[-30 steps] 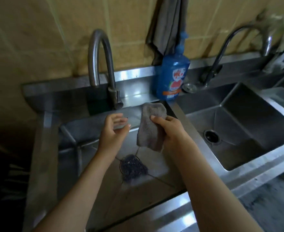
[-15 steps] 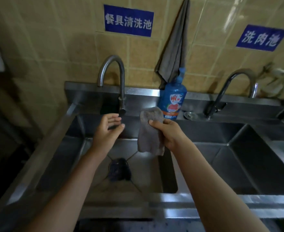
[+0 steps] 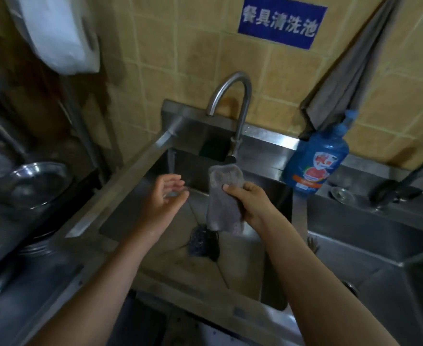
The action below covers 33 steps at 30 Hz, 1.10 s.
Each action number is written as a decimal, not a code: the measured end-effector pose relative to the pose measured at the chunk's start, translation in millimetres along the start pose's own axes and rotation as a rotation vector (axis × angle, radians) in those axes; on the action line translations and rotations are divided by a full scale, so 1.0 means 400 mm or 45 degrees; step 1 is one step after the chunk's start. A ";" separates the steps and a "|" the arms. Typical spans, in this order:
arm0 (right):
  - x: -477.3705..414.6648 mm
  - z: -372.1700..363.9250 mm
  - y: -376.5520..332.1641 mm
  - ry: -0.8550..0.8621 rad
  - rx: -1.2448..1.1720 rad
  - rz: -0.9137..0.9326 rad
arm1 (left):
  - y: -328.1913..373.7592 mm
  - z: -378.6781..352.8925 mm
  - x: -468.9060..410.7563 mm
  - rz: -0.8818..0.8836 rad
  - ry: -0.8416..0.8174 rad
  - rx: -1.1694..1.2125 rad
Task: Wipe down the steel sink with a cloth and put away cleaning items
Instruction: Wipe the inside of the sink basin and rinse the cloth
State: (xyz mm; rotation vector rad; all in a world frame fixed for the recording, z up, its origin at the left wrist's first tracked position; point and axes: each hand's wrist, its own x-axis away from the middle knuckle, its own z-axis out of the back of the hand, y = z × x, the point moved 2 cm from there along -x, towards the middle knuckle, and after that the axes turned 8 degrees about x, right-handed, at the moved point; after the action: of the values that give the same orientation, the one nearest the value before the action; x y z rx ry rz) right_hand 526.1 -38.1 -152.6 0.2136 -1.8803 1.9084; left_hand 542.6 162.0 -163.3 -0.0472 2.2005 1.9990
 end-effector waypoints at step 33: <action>-0.533 -0.416 0.568 -0.644 0.662 -0.359 | -0.378 0.290 -0.015 0.470 0.365 -0.458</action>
State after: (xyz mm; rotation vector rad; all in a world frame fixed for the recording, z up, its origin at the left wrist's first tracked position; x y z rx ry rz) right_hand 653.6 87.8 -457.0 1.1516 -1.4655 2.2344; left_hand 581.1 260.9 -321.6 0.0328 2.0928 2.7297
